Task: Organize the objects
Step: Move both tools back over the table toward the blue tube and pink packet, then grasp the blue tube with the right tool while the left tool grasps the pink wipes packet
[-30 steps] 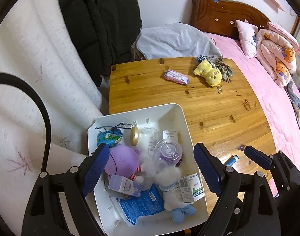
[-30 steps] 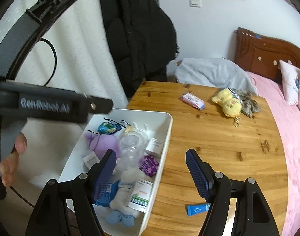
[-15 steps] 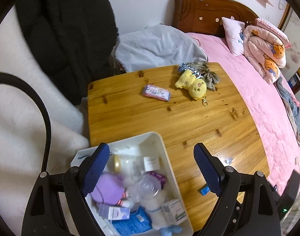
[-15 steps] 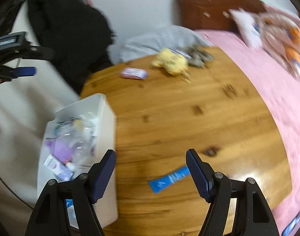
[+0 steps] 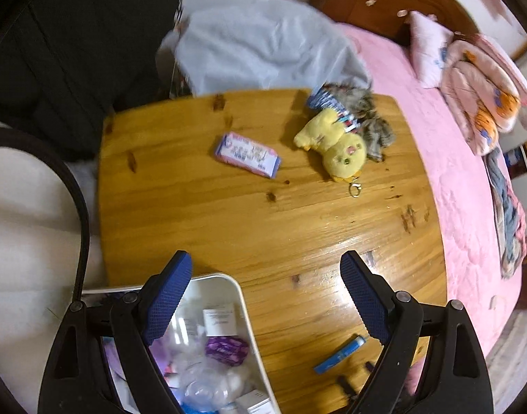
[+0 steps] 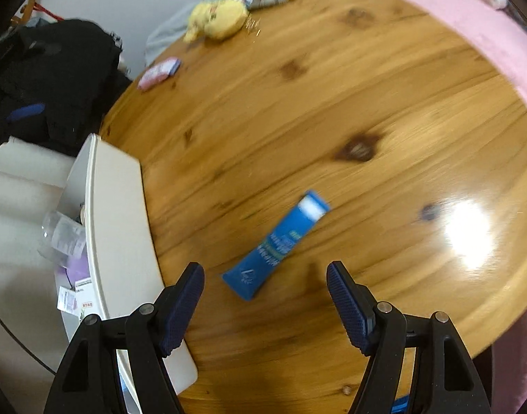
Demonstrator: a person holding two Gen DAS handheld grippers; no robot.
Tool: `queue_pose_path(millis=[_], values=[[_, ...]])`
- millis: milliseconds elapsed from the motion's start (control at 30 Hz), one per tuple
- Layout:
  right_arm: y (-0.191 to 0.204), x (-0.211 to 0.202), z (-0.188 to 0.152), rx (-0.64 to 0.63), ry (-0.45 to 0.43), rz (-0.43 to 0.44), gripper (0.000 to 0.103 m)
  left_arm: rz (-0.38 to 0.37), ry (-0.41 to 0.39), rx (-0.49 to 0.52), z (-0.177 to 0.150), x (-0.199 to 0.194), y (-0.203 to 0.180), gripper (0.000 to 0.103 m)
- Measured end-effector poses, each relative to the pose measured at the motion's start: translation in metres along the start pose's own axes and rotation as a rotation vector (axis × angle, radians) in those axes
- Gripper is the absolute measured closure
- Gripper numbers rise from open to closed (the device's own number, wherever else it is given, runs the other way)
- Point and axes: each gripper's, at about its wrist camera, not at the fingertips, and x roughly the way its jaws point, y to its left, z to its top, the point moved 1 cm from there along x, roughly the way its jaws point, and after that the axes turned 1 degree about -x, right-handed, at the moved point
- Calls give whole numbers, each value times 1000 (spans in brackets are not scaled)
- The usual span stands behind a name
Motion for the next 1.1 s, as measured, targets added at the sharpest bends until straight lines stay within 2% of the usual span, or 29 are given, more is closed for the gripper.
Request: queue_pose_path(millis=[200, 367, 567, 633, 700, 1000, 1100], values=[[8, 21, 13, -30, 43, 9, 29, -6, 74, -107, 24, 40, 11, 13], [21, 27, 27, -130, 36, -56, 32, -20, 112, -225, 47, 70, 20, 13], [26, 31, 40, -269, 3, -206, 53, -35, 136, -334, 73, 105, 26, 13], [25, 31, 42, -312, -13, -253, 69, -36, 150, -381, 80, 120, 29, 13], [23, 31, 46, -352, -23, -285, 76, -27, 165, -424, 85, 136, 34, 13], [-7, 17, 62, -339, -17, -136, 82, 4, 211, -579, 86, 183, 54, 14], [-13, 13, 64, -349, -19, -125, 82, 13, 188, -604, 89, 184, 53, 12]])
